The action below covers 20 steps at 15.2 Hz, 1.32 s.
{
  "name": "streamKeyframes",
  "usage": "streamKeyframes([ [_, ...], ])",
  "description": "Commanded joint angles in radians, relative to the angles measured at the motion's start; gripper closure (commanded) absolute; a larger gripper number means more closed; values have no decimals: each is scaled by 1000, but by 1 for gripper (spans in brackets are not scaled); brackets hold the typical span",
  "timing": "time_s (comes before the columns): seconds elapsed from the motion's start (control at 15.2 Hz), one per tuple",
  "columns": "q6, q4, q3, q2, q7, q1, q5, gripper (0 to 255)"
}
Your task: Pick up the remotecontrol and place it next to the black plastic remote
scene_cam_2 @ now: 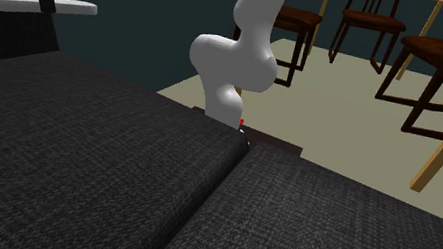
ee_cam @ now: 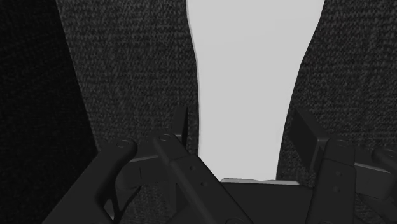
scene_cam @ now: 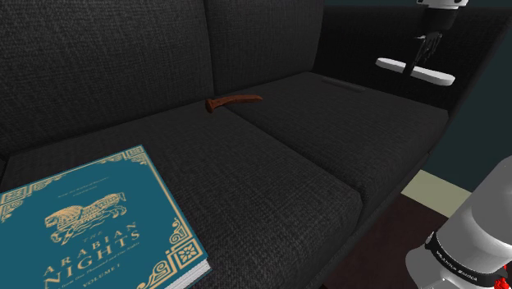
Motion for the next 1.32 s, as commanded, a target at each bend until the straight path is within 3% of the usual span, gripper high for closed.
streamKeyframes([
  [0.0,9,48,-54,49,-59,-2,-6,255],
  [0.46,25,218,-219,221,-242,5,24,255],
  [1.25,185,50,-238,212,-235,-6,7,255],
])
